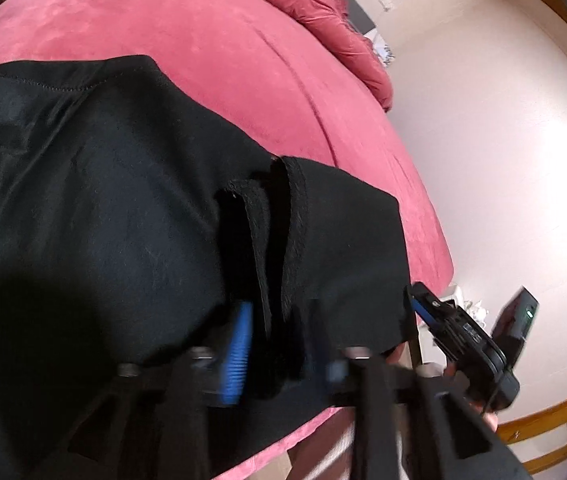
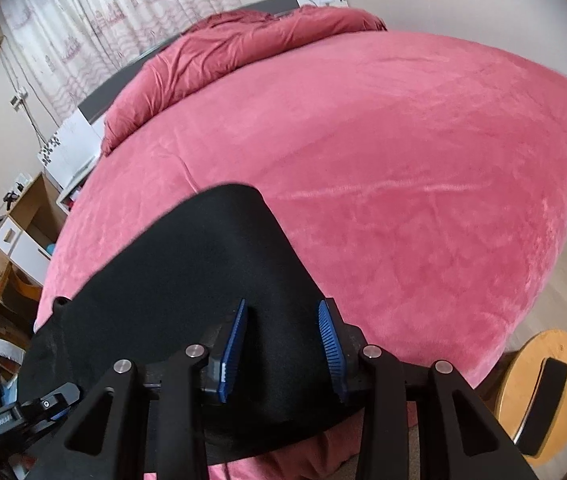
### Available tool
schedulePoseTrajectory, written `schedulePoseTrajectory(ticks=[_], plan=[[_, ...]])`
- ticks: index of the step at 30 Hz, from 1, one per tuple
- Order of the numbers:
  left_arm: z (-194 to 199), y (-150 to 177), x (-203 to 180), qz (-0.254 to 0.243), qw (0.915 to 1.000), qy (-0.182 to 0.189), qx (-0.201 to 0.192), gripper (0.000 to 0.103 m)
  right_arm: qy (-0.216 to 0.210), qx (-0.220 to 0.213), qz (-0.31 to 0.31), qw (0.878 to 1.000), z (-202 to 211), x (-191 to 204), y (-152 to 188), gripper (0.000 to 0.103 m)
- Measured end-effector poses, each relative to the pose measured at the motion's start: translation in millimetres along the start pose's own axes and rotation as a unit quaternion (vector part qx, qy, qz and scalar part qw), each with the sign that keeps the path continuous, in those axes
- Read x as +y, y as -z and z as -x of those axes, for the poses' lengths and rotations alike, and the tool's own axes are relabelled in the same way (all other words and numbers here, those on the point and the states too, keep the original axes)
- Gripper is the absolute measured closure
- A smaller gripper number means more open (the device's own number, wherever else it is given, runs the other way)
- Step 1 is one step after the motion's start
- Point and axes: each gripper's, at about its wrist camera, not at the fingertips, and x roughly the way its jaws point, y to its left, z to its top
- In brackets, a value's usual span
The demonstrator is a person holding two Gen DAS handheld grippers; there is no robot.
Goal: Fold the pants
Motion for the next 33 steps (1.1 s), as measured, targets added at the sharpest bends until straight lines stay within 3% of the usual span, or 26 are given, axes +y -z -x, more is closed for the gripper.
schedulePoseTrajectory(ticks=[4,6,9,14,17,22,24,27,33], plan=[[-17.4,-8.3,3.4,0.032,0.9993,0.007,0.018,0.07,-0.013,-0.021,0.076,0.997,7.5,23.7,-10.9,0.065],[-22.4,-11.8,2.8,0.025,0.9994,0.014,0.022,0.09,-0.019,-0.021,0.113,0.993,5.0,35.9,-14.8,0.066],[-15.9,-10.8,-9.1,-0.009,0.9995,0.026,0.016,0.092,-0.016,0.0,0.151,0.988,-9.3,46.8,-17.7,0.069],[1.7,-5.7,-23.3,-0.059,0.9983,0.0,0.0,0.093,0.002,0.043,0.151,0.988,-27.2,38.5,-9.7,0.07],[-20.5,1.0,-16.6,-0.051,0.9977,-0.034,0.028,0.091,0.018,0.06,0.146,0.987,-38.6,33.7,1.1,0.07],[-29.2,7.5,-14.5,-0.039,0.9988,-0.029,0.012,0.085,0.037,0.062,0.155,0.985,-43.9,36.5,3.6,0.068],[-8.6,12.2,-3.8,-0.019,0.9997,-0.014,0.007,0.082,0.037,0.059,0.154,0.986,-40.5,35.9,3.4,0.068],[17.6,19.4,12.0,-0.012,0.9996,-0.023,-0.009,0.074,0.042,0.056,0.156,0.985,-39.5,36.6,3.5,0.067],[81.2,43.9,36.6,0.022,0.9968,-0.048,-0.06,0.074,0.047,0.047,0.152,0.986,-35.6,37.7,3.2,0.065]])
